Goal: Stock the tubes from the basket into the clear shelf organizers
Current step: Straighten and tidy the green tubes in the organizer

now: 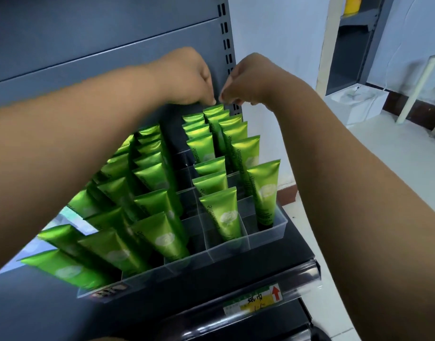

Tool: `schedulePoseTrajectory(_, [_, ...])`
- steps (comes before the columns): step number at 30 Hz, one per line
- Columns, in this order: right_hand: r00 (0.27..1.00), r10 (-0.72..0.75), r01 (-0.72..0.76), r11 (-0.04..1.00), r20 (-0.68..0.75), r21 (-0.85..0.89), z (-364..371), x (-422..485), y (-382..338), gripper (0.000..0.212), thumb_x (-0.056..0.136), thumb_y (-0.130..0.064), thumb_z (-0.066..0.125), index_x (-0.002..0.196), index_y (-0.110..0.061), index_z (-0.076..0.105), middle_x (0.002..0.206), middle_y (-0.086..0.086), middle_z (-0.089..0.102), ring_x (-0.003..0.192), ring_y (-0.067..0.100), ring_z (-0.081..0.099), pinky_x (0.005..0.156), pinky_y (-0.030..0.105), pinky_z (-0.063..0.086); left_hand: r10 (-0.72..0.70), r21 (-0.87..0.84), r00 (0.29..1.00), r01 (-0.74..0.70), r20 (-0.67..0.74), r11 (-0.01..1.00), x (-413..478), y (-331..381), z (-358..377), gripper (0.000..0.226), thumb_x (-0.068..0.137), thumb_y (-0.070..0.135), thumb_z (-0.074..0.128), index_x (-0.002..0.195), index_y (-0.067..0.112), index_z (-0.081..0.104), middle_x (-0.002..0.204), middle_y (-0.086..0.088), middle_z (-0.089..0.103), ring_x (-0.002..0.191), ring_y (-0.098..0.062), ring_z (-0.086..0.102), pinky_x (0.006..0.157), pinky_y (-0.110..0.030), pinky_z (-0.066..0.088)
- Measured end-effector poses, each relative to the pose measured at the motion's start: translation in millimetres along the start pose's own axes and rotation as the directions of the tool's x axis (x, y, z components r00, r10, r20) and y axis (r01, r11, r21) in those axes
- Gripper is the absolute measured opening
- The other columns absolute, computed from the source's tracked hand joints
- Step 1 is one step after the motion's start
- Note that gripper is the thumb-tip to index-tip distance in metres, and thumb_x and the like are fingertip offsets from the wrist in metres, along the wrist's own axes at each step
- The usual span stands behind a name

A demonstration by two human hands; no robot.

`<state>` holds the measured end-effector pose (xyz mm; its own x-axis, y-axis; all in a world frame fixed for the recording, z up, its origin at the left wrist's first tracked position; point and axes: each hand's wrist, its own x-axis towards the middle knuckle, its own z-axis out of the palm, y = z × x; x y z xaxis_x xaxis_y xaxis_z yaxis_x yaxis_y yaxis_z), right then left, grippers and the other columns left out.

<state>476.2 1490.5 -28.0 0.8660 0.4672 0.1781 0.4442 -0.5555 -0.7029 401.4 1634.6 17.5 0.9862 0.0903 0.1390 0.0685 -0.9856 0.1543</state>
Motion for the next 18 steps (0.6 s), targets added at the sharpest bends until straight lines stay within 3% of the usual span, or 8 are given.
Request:
schedulePoseTrajectory(3, [0.997,0.019,-0.016,0.999,0.077,-0.046,-1.2,1.8,2.3,0.02,0.082,-0.024,0.08,0.095,-0.009,0.076,0.077,-0.004,0.072,0.08,0.01,0.071,0.077,0.033,0.058,-0.006,0.021,0.998,0.005,0.066,1.0,6.4,-2.4,4.1,0.018,0.079,0.027,0.083,0.095,0.02,0.08,0.098,-0.002,0.074,0.099,-0.021,0.067,0.084,-0.028,0.049])
schedulePoseTrajectory(6, [0.993,0.007,0.004,0.995,0.115,-0.096,-0.1,6.9,2.7,0.02,0.079,-0.023,0.081,0.096,-0.011,0.078,0.077,-0.003,0.075,0.08,0.009,0.074,0.083,0.037,0.06,-0.021,0.06,0.994,0.015,0.105,0.998,12.0,-6.6,10.8,0.019,0.079,0.029,0.083,0.096,0.02,0.08,0.096,-0.005,0.074,0.099,-0.023,0.067,0.083,-0.028,0.047])
schedulePoseTrajectory(9, [0.991,-0.002,0.023,0.987,0.135,-0.159,2.5,10.8,1.1,0.02,0.077,-0.021,0.082,0.095,-0.013,0.079,0.065,-0.009,0.073,0.07,0.003,0.073,0.072,0.031,0.061,0.004,0.077,0.996,-0.012,0.092,0.997,13.4,-6.3,17.9,0.018,0.08,0.028,0.082,0.096,0.019,0.08,0.092,-0.005,0.074,0.092,-0.023,0.066,0.078,-0.027,0.045])
schedulePoseTrajectory(12, [0.99,-0.006,0.043,0.964,0.138,-0.263,4.6,14.8,-0.3,0.015,0.079,-0.021,0.079,0.091,-0.013,0.078,0.062,-0.008,0.07,0.047,-0.004,0.062,0.053,0.02,0.048,0.03,0.098,0.996,-0.038,0.081,0.994,12.0,-5.8,23.1,0.018,0.081,0.031,0.082,0.095,0.019,0.08,0.093,-0.006,0.074,0.092,-0.024,0.067,0.078,-0.029,0.047])
schedulePoseTrajectory(14, [0.991,-0.006,0.049,0.944,0.131,-0.327,6.6,16.6,1.3,0.016,0.08,-0.023,0.077,0.093,-0.013,0.078,0.069,-0.004,0.072,0.041,-0.002,0.059,0.054,0.022,0.045,0.037,0.087,0.997,-0.043,0.075,0.995,11.2,-5.8,24.2,0.018,0.081,0.03,0.082,0.094,0.018,0.08,0.094,-0.006,0.074,0.094,-0.025,0.067,0.081,-0.031,0.049])
schedulePoseTrajectory(18, [0.992,-0.043,0.086,0.922,0.12,-0.378,9.0,16.2,7.7,0.016,0.083,-0.025,0.075,0.095,-0.015,0.078,0.082,0.001,0.074,0.082,0.018,0.072,0.079,0.032,0.056,0.035,0.068,0.998,-0.038,0.043,0.997,11.7,-5.0,26.1,0.017,0.081,0.027,0.083,0.095,0.017,0.08,0.094,-0.007,0.075,0.094,-0.026,0.068,0.083,-0.03,0.049])
